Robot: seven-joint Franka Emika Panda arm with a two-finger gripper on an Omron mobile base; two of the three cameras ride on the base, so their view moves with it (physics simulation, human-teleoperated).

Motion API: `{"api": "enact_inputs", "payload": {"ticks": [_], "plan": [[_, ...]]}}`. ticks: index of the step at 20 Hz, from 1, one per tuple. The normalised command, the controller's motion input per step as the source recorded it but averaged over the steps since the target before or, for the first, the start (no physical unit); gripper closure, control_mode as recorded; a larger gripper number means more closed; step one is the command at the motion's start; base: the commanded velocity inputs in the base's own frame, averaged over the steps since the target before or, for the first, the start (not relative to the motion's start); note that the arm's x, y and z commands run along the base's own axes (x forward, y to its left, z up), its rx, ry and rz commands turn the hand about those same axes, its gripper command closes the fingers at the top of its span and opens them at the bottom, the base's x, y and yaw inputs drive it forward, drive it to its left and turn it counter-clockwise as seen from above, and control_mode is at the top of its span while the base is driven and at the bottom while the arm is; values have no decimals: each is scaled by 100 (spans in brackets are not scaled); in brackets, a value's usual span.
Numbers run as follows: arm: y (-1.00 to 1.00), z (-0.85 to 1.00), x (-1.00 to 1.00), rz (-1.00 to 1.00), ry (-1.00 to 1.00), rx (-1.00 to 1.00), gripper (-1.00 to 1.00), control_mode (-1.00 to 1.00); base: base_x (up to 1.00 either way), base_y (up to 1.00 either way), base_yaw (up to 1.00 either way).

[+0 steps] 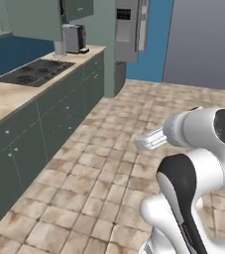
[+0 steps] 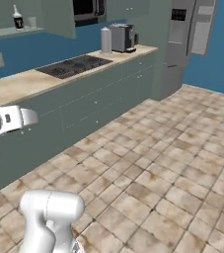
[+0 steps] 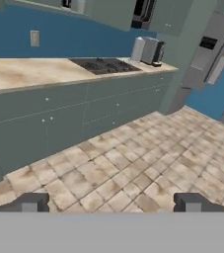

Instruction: There is a bowl on the dining counter. Grab a lemon wedge from the fridge and place it in the bowl. Then get the liquor bottle and glass cup from the cabinet and place them next to the bowl.

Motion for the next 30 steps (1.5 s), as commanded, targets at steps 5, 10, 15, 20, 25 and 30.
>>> {"api": "enact_inputs", "payload": {"ticks": [5,10,15,20,25,30], "plan": [[0,0,0,0,0,0,-100,100,100,8,16],[0,0,0,0,0,0,-100,100,100,0,23],[0,0,0,0,0,0,-100,100,98,17,25],[0,0,0,0,0,0,-100,100,91,24,29],[0,0,0,0,0,0,-100,100,89,26,28],[0,0,0,0,0,0,-100,100,74,29,30]]}}
